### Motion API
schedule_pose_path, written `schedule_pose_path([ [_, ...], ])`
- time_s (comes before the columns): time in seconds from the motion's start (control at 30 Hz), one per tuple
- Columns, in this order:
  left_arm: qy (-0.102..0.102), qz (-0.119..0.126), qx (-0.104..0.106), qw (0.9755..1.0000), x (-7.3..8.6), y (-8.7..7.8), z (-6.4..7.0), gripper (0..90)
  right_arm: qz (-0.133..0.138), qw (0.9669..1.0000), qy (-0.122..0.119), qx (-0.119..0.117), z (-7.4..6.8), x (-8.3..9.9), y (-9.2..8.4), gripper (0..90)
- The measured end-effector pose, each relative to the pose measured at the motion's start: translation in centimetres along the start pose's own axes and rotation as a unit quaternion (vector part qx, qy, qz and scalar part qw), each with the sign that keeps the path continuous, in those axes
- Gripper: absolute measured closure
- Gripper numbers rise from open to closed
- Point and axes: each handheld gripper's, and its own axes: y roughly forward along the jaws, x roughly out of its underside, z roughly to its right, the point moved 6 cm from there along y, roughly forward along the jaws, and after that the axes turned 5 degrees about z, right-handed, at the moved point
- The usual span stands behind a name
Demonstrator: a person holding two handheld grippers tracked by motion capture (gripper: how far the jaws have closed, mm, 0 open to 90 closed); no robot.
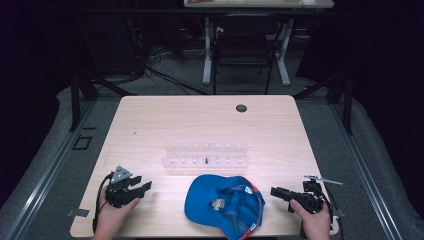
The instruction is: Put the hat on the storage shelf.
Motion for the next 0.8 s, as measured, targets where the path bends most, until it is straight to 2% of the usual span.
schedule_pose_path([
  [0.27,0.014,0.002,0.005,0.9999,-0.4,0.2,0.8,50.0,0.0,0.9999,0.006,-0.015,-0.5,0.2,-0.6,60.8],
  [0.37,0.02,0.0,0.01,0.9998,-0.5,0.4,1.1,50.0,-0.011,0.9997,0.005,-0.023,-0.9,0.5,-0.5,61.6],
  [0.4,0.021,0.0,0.011,0.9997,-0.5,0.5,1.2,50.0,-0.031,0.9993,-0.015,-0.013,-1.1,0.8,-0.7,61.6],
  [0.43,0.021,0.0,0.011,0.9997,-0.5,0.5,1.2,50.0,-0.031,0.9993,-0.015,-0.013,-1.1,0.8,-0.7,61.6],
  [0.47,0.024,-0.002,0.012,0.9996,-0.6,0.6,1.2,50.0,-0.025,0.9993,-0.006,-0.028,-1.6,0.9,-0.4,61.6],
  [0.7,0.024,0.0,0.013,0.9996,-0.9,1.0,1.4,49.5,-0.038,0.9985,-0.004,-0.038,-2.0,1.5,-0.5,61.5],
  [0.73,0.025,0.001,0.013,0.9996,-0.9,1.1,1.5,49.4,-0.049,0.9978,-0.006,-0.044,-2.1,1.7,-0.6,61.6],
  [0.77,0.027,0.002,0.015,0.9995,-1.0,1.2,1.5,49.4,-0.049,0.9978,-0.006,-0.044,-2.1,1.7,-0.6,61.6],
  [0.8,0.026,-0.001,0.017,0.9995,-1.0,1.2,1.6,49.2,-0.053,0.9971,-0.001,-0.054,-2.5,2.0,-0.5,61.5],
])
